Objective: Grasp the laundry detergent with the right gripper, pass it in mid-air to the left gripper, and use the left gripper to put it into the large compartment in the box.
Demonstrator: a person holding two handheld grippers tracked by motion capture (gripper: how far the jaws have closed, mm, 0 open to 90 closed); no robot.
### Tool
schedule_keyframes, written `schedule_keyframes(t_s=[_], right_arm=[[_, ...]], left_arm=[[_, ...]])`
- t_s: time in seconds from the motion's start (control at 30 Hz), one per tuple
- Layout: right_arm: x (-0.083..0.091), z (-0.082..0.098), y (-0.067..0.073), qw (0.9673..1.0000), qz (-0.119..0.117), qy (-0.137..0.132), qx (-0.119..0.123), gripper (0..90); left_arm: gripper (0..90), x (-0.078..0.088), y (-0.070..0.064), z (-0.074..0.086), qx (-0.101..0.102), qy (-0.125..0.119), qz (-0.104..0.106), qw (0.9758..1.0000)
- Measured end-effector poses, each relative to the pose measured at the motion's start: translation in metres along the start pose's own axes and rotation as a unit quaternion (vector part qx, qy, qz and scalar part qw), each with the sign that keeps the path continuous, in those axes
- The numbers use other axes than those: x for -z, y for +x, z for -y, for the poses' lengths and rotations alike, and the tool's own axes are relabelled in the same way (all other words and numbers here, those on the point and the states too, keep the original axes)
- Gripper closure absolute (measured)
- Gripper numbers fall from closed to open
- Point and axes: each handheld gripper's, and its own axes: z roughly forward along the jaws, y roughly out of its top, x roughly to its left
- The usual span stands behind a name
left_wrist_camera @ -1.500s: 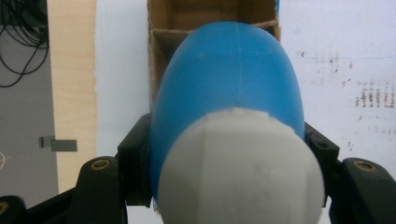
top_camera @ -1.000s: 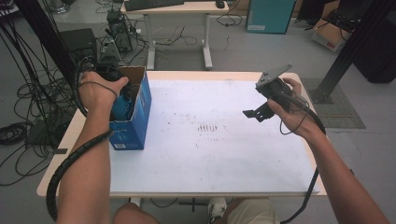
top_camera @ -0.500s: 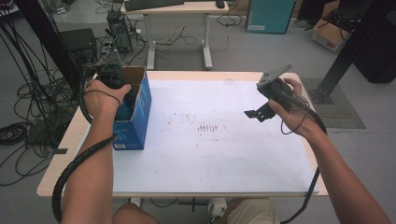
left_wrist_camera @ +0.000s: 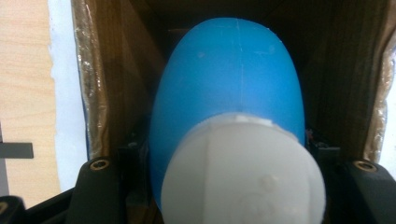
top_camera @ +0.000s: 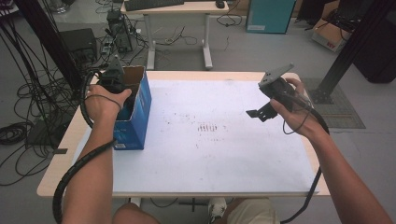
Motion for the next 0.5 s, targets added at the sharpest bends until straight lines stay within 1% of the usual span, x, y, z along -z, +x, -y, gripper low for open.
schedule_keyframes(t_s=[0.03, 0.13, 0.17, 0.2, 0.23, 0.3, 0.43, 0.5], right_arm=[[0.0003, 0.0000, -0.0001, 1.0000, 0.000, -0.001, 0.003, 0.3], [0.0017, -0.0007, 0.0011, 1.0000, 0.002, 0.001, -0.002, 0.3], [0.0020, -0.0009, 0.0008, 1.0000, 0.002, -0.004, 0.002, 0.3], [0.0028, -0.0015, 0.0015, 1.0000, 0.002, -0.003, -0.001, 0.3], [0.0030, -0.0018, 0.0014, 1.0000, 0.003, -0.004, 0.003, 0.3], [0.0030, -0.0024, 0.0016, 1.0000, 0.001, -0.006, 0.003, 0.3], [0.0034, -0.0024, 0.0024, 1.0000, 0.003, -0.005, 0.000, 0.3], [0.0035, -0.0022, 0.0025, 1.0000, 0.002, -0.006, 0.003, 0.3]], left_arm=[[37.0, 0.0000, 0.0000, -0.0001, -0.001, 0.000, 0.000, 1.0000], [36.9, -0.0003, 0.0006, -0.0005, -0.002, 0.000, 0.001, 1.0000], [36.9, -0.0004, 0.0009, -0.0006, -0.002, 0.000, 0.002, 1.0000], [36.9, -0.0005, 0.0009, -0.0007, -0.001, -0.001, 0.001, 1.0000], [36.8, -0.0006, 0.0008, -0.0007, -0.002, -0.001, 0.001, 1.0000], [36.8, -0.0007, 0.0004, -0.0007, -0.002, 0.000, 0.001, 1.0000], [36.8, -0.0007, -0.0003, -0.0010, -0.003, 0.001, 0.000, 1.0000], [36.8, -0.0010, -0.0007, -0.0009, -0.002, -0.001, -0.001, 1.0000]])
